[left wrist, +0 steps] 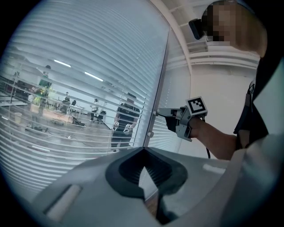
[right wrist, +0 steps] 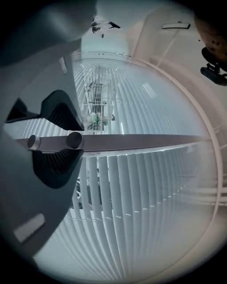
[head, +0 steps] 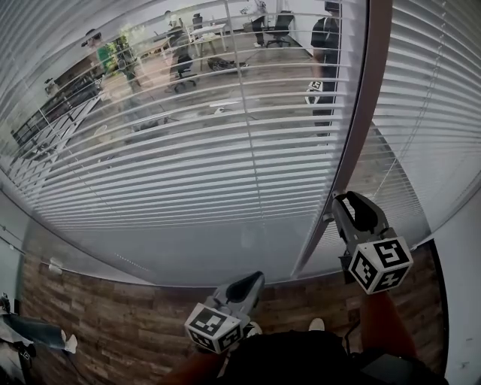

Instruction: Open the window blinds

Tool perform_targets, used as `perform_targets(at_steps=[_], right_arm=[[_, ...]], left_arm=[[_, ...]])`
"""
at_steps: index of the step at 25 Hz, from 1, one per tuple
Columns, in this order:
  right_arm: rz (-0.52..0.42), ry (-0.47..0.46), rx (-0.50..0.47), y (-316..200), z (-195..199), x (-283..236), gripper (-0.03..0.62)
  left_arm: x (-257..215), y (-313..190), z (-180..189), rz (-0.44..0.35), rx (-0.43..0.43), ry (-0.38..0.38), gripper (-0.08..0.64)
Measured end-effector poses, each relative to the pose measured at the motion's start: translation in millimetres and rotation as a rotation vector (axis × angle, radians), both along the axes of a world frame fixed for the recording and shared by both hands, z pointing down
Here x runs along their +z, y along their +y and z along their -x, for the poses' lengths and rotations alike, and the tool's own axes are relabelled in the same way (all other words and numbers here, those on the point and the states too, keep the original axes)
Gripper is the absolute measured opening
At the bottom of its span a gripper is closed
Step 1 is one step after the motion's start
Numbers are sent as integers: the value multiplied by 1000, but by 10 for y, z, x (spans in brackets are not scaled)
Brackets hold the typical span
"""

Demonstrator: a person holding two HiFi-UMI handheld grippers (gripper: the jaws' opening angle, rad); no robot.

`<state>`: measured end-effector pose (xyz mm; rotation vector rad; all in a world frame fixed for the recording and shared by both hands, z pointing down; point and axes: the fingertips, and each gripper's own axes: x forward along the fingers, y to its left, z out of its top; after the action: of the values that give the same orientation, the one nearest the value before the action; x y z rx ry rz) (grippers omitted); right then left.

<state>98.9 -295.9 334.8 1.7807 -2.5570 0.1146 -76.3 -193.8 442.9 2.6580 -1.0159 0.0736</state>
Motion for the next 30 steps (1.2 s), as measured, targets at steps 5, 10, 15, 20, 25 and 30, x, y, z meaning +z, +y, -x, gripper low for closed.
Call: perform_targets(at_steps=[5, 10, 15, 20, 25, 30], right_arm=[[-14, 15, 21, -16, 0, 6, 156], [-8, 7, 31, -20, -8, 42, 156], [-13, 42, 38, -47, 0, 74, 155], [-33, 152, 49, -41, 9, 48, 152], [-74, 346, 69, -25, 47, 40, 150], [-107, 506, 84, -24, 88, 1, 150]], left_arm=[[17, 4, -4, 4, -1, 0, 0], [21, -6, 10, 6, -10, 0, 1], [41, -25, -2, 0, -5, 2, 2], [23, -25, -16, 2, -4, 5, 2], [22, -20, -18, 1, -1, 6, 0], [14, -14, -21, 7, -1, 6, 2]])
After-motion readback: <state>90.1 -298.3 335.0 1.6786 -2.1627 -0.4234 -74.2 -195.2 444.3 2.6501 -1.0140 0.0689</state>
